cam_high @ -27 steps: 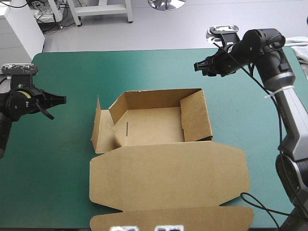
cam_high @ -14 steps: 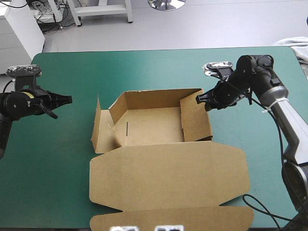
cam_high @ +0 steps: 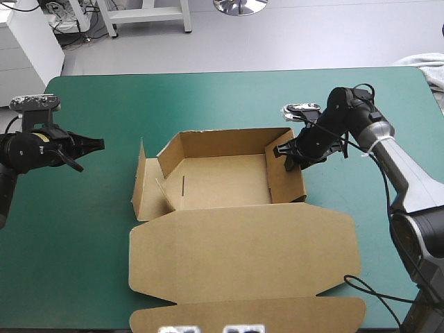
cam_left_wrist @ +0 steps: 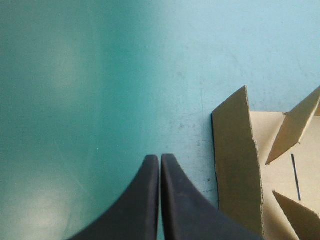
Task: Fold the box
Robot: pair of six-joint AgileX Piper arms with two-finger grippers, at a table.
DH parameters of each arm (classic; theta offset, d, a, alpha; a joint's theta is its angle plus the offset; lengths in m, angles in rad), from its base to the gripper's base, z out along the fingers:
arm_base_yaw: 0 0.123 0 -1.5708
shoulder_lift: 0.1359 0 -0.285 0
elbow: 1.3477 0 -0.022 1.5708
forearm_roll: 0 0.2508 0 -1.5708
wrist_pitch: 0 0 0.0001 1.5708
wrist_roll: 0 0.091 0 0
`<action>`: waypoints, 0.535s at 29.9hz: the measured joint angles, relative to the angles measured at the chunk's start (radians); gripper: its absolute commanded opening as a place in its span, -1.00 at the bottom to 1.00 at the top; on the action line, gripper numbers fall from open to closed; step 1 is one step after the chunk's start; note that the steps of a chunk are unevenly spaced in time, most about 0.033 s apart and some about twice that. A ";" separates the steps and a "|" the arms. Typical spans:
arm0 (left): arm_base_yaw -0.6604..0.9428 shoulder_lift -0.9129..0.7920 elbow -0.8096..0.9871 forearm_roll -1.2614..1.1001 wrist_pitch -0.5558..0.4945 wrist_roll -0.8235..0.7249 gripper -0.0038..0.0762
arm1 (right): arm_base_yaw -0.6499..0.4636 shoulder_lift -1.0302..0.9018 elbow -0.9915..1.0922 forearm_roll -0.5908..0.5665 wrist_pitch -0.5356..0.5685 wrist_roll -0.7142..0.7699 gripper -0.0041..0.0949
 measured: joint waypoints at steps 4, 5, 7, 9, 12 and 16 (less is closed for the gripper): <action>0.000 0.000 0.000 0.001 0.004 0.000 -0.92 | 0.000 0.059 0.000 0.010 0.000 -0.001 -0.58; 0.000 0.000 0.000 0.001 0.004 0.000 -0.92 | 0.000 0.067 0.000 0.010 0.000 -0.001 -0.67; 0.000 0.000 0.000 0.001 0.004 0.001 -0.92 | -0.001 0.073 0.000 0.007 0.002 0.000 -0.86; 0.000 0.000 0.000 0.001 0.004 0.000 -0.92 | -0.001 0.073 0.000 0.002 0.002 0.005 -0.95; 0.000 0.000 0.000 0.001 0.003 -0.019 -0.92 | -0.001 0.073 0.000 0.010 -0.003 0.003 -0.95; 0.000 0.000 0.000 0.001 -0.009 -0.037 -0.92 | 0.000 0.061 0.000 0.035 -0.033 -0.007 -0.95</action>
